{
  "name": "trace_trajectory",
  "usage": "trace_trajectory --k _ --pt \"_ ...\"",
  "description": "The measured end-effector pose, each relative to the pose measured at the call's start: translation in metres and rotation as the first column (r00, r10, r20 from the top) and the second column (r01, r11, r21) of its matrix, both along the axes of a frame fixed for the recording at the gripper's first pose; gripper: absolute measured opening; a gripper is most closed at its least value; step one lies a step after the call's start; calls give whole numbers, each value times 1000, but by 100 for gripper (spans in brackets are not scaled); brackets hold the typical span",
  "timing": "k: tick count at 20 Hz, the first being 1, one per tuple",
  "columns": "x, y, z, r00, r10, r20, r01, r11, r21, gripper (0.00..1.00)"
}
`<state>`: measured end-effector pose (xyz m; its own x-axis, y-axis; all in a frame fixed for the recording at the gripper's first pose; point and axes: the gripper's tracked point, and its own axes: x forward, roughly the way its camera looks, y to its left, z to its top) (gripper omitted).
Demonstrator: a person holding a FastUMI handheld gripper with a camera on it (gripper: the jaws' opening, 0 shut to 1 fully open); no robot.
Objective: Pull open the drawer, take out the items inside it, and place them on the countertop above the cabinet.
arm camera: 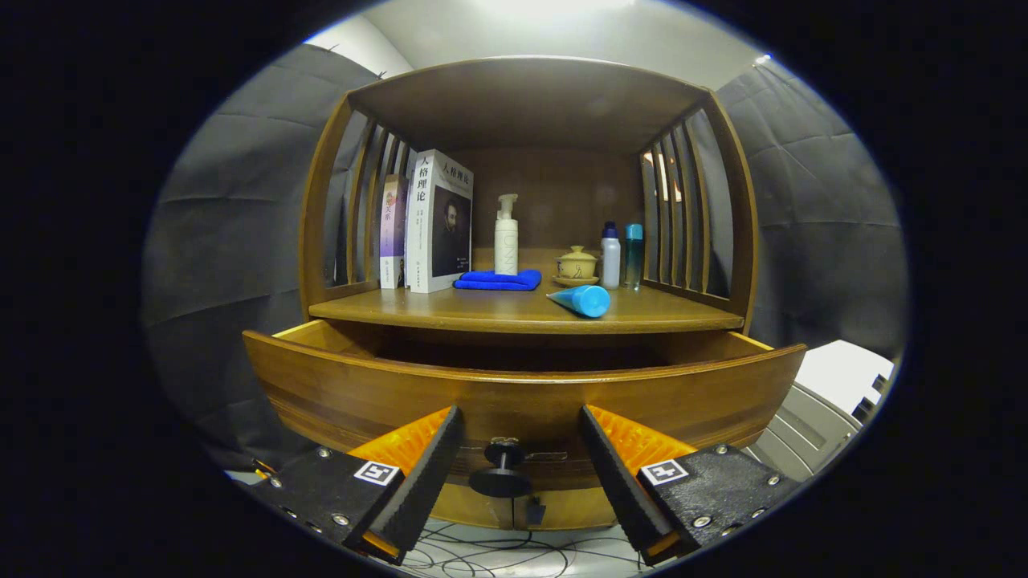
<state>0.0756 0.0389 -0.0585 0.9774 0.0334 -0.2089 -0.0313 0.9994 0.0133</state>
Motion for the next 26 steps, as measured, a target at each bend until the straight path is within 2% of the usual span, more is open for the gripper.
trace_trajectory --k 6,8,12,17,26 --pt "22 -11 -16 998 -21 -52 22 999 32 94" --pt "32 -10 -16 999 -5 -40 6 999 42 94" --pt "44 -10 -20 999 21 -24 -21 1000 -10 93" --pt "60 -9 -19 1000 29 -3 -29 999 44 94" --pt "83 -10 -22 998 65 15 -66 996 61 93"
